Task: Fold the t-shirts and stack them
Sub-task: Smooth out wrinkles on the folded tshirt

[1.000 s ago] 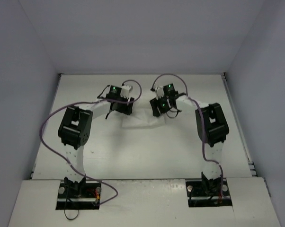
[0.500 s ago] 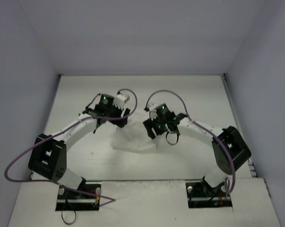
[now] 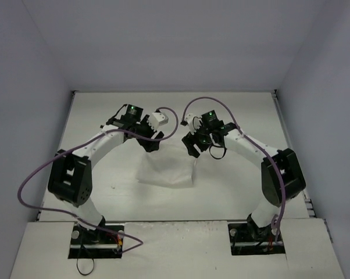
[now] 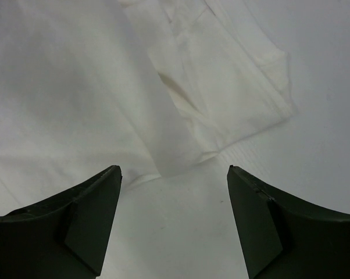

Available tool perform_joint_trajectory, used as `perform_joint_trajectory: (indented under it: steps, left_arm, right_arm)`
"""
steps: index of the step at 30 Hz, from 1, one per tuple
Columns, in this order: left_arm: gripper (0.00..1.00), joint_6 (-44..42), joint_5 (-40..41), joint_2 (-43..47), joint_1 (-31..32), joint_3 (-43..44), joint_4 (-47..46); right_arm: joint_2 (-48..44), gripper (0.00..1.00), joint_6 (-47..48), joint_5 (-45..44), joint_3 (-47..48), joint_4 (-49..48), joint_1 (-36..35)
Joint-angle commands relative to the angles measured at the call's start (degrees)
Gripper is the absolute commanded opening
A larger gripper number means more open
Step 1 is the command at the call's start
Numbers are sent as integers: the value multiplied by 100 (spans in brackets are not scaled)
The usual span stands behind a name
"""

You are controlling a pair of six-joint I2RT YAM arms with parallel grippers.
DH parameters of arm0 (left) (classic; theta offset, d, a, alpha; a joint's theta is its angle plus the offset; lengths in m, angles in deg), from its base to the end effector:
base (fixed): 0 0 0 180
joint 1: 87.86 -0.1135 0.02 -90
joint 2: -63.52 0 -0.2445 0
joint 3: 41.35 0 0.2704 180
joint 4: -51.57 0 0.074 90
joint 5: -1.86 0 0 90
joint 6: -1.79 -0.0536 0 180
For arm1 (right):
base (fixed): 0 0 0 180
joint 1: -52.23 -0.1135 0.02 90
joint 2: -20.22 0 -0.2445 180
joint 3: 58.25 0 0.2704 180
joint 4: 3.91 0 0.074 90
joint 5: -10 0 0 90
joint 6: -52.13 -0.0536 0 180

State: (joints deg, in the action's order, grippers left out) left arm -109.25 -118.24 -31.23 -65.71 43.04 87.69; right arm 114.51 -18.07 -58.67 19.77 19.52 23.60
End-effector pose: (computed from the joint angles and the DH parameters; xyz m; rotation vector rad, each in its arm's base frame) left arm 0.3503 -0.1716 0.2212 1.0839 2.0628 -0.6319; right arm 0.3358 0.2055 0.2024 -1.1027 1.9675 0.5030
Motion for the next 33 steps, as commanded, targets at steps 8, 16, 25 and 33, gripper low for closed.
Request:
perform_joint_trajectory:
  steps: [8,16,25,33]
  left_arm:
    - [67,-918,-194,-722,-117,821,432]
    - [18,-1016,-531,-942,-237,808,588]
    - [0,-1007,-512,-16,-327,1018,932]
    - [0,-999,-567,-60,-413,1464,939]
  right_arm:
    - [718,69,629,685,443,126,209]
    - [1037,33,648,1011,572,126,260]
    - [149,0,311,1012,693,171,262]
    - [275,0,278,812,1519,688,297]
